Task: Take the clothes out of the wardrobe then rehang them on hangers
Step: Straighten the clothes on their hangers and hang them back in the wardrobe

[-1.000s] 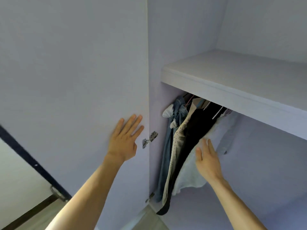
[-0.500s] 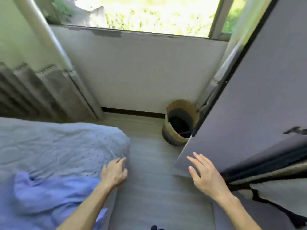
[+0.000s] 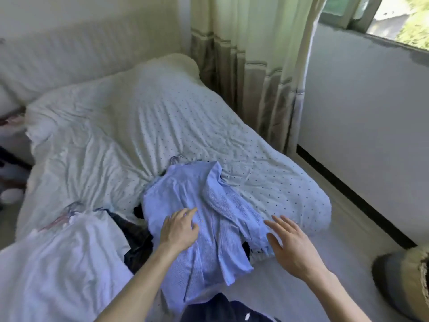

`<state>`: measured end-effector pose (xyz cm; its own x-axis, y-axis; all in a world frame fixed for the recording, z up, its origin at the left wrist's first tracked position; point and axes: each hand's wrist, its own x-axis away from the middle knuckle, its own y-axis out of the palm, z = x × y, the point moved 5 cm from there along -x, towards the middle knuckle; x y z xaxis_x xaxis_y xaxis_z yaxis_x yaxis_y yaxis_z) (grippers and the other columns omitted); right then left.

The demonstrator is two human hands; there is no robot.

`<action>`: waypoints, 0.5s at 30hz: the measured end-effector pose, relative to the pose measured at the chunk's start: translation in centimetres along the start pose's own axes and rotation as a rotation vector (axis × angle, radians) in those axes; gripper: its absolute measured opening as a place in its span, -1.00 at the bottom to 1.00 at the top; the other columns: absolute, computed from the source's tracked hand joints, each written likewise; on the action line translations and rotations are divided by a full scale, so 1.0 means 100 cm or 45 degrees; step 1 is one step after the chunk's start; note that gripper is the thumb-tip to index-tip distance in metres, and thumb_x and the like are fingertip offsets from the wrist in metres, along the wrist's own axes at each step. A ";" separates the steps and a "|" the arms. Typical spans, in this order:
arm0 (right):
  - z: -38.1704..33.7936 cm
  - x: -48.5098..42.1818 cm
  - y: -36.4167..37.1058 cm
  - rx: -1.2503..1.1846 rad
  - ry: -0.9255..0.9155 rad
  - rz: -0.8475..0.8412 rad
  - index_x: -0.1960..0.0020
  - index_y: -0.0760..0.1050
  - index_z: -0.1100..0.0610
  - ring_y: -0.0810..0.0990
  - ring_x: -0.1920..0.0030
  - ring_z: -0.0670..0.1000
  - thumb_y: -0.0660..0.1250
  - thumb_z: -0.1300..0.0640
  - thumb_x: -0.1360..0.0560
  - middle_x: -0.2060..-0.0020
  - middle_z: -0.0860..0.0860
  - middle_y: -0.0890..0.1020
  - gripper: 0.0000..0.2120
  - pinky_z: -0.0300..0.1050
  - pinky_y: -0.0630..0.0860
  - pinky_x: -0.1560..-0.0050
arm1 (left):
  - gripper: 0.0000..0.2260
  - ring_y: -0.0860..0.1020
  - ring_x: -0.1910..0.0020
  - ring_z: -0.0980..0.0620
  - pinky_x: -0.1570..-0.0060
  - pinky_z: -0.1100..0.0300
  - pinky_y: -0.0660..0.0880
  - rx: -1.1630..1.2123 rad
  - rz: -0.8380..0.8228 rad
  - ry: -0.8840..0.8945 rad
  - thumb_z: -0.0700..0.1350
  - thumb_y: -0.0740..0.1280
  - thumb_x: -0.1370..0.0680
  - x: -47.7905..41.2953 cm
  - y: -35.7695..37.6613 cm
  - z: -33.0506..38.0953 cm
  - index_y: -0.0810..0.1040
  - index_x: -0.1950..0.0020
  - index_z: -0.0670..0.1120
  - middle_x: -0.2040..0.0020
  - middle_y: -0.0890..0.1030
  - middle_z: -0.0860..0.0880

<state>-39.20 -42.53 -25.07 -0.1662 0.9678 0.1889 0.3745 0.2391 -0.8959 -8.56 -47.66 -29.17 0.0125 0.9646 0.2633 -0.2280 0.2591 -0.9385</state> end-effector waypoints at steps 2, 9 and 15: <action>-0.023 -0.019 0.004 0.021 -0.119 -0.057 -0.53 0.29 -0.13 0.07 -0.59 -0.04 0.10 -0.09 -0.67 -0.56 -0.13 0.24 -0.58 -0.12 0.11 -0.53 | -0.51 0.36 -0.45 0.02 -0.40 0.08 0.30 0.034 0.035 -0.105 0.01 0.20 -0.60 0.013 -0.003 -0.032 0.31 -0.55 0.05 -0.48 0.40 0.05; -0.070 -0.059 0.011 0.117 -0.423 -0.194 -0.54 0.25 -0.13 0.08 -0.59 -0.04 0.09 -0.06 -0.68 -0.55 -0.12 0.26 -0.57 -0.15 0.11 -0.53 | -0.49 0.38 -0.44 0.04 -0.36 0.06 0.37 0.119 0.053 -0.404 0.07 0.20 -0.60 0.053 0.006 -0.089 0.30 -0.56 0.07 -0.47 0.41 0.08; -0.073 -0.083 0.018 0.156 -0.538 -0.294 -0.56 0.20 -0.12 0.00 -0.60 -0.04 0.05 -0.09 -0.69 -0.58 -0.12 0.18 -0.55 -0.11 0.04 -0.56 | -0.49 0.34 -0.48 0.02 -0.39 0.05 0.37 0.170 0.022 -0.547 0.08 0.17 -0.61 0.066 0.022 -0.095 0.26 -0.58 0.07 -0.53 0.35 0.05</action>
<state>-30.46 -49.55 -25.31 -0.5971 0.7681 0.2313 0.1784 0.4082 -0.8953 0.32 -40.28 -31.63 -0.3916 0.8537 0.3432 -0.3485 0.2076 -0.9140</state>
